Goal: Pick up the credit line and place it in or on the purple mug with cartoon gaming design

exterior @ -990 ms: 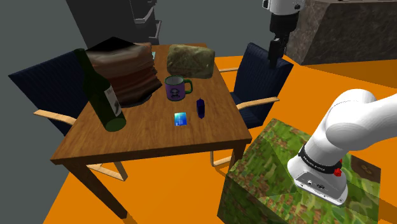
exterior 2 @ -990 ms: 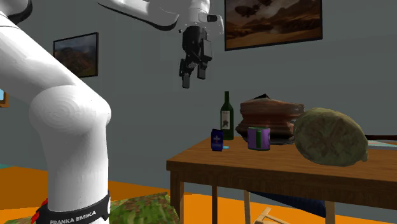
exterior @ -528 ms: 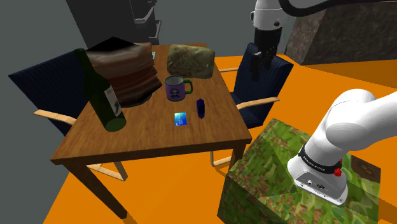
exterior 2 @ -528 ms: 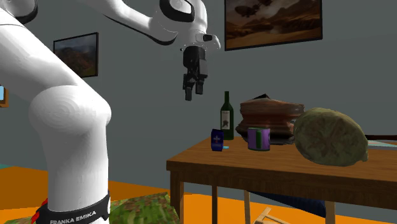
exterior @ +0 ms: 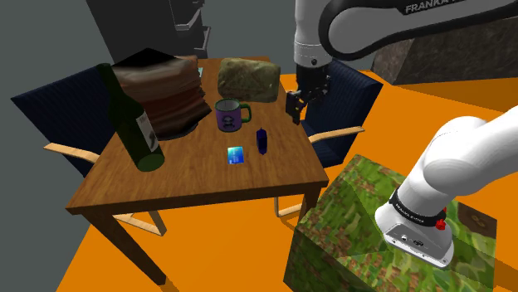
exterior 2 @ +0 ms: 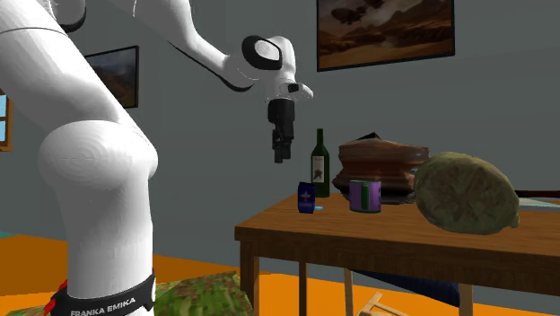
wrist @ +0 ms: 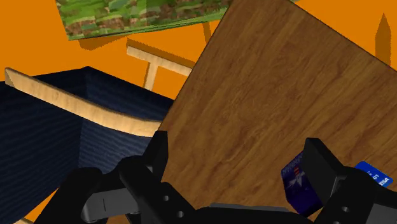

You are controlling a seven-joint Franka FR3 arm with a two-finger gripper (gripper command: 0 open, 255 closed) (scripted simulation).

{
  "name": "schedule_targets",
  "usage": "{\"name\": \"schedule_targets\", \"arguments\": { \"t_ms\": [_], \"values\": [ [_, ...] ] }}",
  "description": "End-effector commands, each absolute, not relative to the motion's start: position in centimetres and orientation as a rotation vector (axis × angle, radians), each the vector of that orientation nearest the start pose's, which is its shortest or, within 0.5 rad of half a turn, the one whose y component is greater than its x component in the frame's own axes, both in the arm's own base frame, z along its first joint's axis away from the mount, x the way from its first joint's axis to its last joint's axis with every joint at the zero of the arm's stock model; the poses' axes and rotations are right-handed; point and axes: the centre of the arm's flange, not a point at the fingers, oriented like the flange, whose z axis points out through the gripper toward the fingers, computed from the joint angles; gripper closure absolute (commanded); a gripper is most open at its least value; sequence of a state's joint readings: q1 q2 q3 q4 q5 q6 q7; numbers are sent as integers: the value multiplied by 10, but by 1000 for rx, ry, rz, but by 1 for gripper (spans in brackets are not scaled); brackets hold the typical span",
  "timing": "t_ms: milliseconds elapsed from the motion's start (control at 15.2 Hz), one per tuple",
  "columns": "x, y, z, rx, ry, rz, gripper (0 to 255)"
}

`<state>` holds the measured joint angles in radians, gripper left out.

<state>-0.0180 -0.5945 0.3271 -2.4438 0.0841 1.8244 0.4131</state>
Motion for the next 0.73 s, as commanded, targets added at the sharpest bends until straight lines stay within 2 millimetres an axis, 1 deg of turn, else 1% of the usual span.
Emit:
{"name": "schedule_targets", "arguments": {
  "t_ms": [0,330,660],
  "values": [
    [365,145,478,-3224,389,-6,0],
    [405,183,447,-3184,592,-61,0],
    [451,215,418,-3131,792,-116,0]
  ]
}}
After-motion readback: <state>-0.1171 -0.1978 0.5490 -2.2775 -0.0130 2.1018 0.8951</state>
